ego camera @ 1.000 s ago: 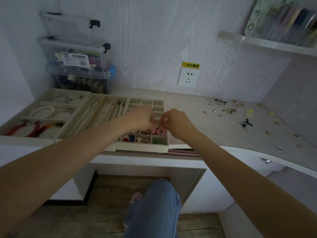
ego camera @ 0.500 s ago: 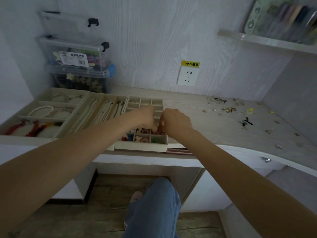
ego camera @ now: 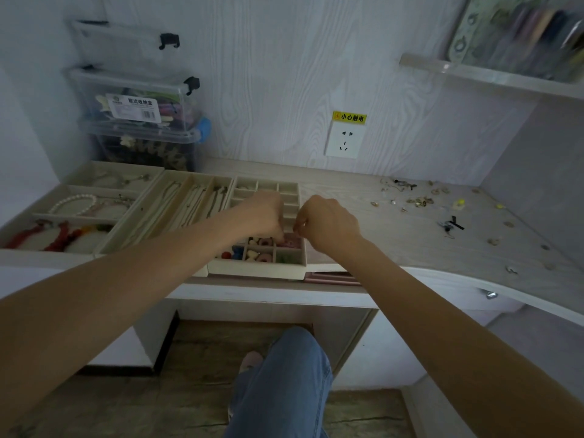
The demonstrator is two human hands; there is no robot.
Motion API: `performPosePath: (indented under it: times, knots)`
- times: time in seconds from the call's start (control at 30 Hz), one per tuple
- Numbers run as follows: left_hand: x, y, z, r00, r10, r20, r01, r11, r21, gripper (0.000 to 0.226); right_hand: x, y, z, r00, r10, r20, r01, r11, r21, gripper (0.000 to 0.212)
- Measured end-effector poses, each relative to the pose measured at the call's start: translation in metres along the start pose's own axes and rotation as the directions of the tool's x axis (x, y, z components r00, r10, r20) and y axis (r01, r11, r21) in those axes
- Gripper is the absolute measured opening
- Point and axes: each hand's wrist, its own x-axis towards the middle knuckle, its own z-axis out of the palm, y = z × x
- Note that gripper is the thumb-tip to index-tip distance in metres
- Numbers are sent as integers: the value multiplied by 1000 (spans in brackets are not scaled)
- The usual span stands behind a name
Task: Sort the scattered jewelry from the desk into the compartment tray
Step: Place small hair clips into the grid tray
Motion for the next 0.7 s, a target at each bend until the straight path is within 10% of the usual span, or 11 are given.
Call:
performPosePath:
  times: [0.7]
  knots:
    - [-11, -14, 4, 959, 255, -125, -258, 966, -14, 17, -9, -6, 0, 994, 68, 88, -69, 998, 13, 20]
